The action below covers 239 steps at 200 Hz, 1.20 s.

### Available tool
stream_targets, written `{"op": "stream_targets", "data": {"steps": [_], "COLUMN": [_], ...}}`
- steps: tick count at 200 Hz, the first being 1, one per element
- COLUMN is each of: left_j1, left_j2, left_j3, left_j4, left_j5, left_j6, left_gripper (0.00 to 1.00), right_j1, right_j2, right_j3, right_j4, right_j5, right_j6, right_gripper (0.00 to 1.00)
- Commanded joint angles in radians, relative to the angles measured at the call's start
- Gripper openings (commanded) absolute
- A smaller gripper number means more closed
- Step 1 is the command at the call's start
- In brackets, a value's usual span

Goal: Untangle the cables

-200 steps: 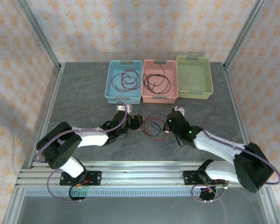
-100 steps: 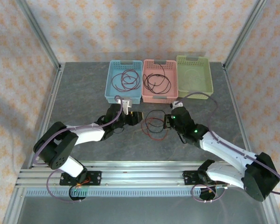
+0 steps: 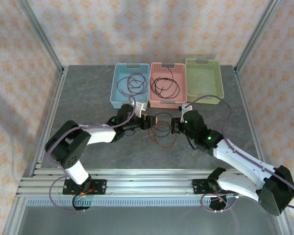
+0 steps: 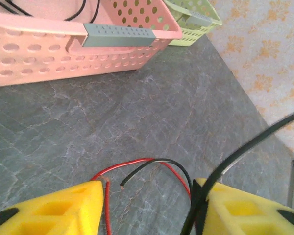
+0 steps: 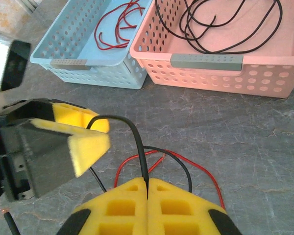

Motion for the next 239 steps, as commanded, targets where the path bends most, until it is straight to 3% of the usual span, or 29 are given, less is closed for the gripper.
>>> {"op": "stream_targets", "data": {"steps": [1,37,66,122,239], "left_j1": [-0.002,-0.002,-0.005,-0.005,0.026], "left_j2": [0.022,-0.004,-0.082,-0.178,-0.033], "left_j3": [0.036,0.025,0.016,0.158,0.553], "left_j4": [0.070,0.062,0.018,-0.178,-0.394], "left_j5": [0.059,0.064,0.051,-0.050,-0.320], "left_j6": [0.000,-0.006,-0.007,0.046,0.132], "left_gripper": [0.42,0.13,0.03,0.00,0.00], "right_j1": [0.002,0.002,0.002,-0.006,-0.149], "right_j2": [-0.022,-0.021,-0.027,0.008,0.391], "right_j3": [0.033,0.058,0.092,0.225,0.671], "right_j4": [-0.017,-0.073,-0.103,-0.112,-0.206], "right_j5": [0.001,0.108,0.161,0.325,0.304], "right_j6": [-0.012,0.010,0.029,0.072,0.036], "right_gripper": [0.00,0.00,0.00,0.00,0.00]}}
